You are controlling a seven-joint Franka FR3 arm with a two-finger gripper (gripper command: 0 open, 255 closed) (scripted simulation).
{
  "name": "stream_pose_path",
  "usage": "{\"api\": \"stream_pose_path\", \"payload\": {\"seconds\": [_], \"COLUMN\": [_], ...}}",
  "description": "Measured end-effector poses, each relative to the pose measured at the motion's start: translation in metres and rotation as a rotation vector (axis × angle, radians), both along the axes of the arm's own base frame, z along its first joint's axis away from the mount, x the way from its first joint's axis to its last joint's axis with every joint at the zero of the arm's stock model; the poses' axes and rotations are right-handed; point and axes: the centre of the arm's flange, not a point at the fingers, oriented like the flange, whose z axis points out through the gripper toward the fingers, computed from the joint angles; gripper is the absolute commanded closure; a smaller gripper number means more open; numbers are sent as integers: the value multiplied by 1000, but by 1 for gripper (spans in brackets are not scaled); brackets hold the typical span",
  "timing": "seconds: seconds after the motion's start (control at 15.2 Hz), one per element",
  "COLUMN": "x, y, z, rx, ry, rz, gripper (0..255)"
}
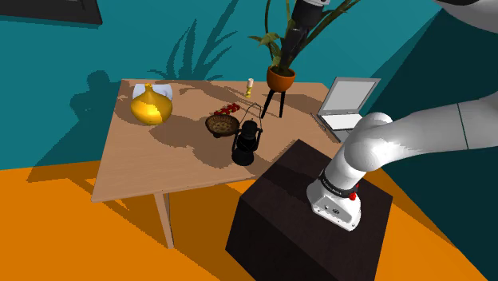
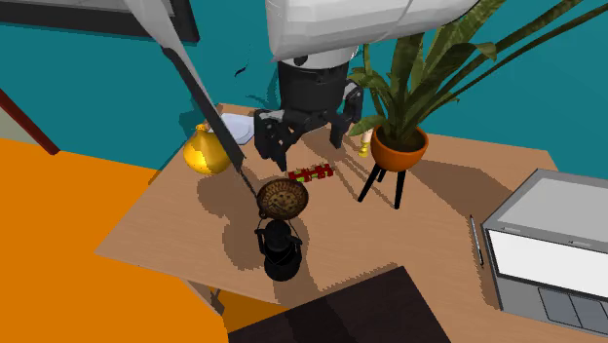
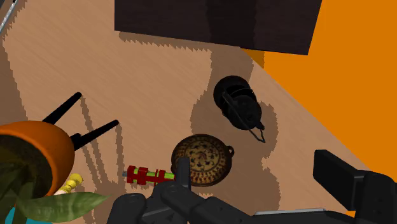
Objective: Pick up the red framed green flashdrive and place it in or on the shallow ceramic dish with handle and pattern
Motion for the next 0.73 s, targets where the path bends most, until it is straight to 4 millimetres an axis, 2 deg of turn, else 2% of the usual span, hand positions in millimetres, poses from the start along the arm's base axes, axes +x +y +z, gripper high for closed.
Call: {"api": "stream_pose_path", "payload": {"seconds": [0.07, 0.26, 0.73], "x": [0, 12, 50], "y": [0, -17, -70], "z": [0, -20, -82], "rx": [0, -2, -10], "ry": [0, 4, 16], "rz": [0, 64, 284], "gripper": [0, 0, 0]}}
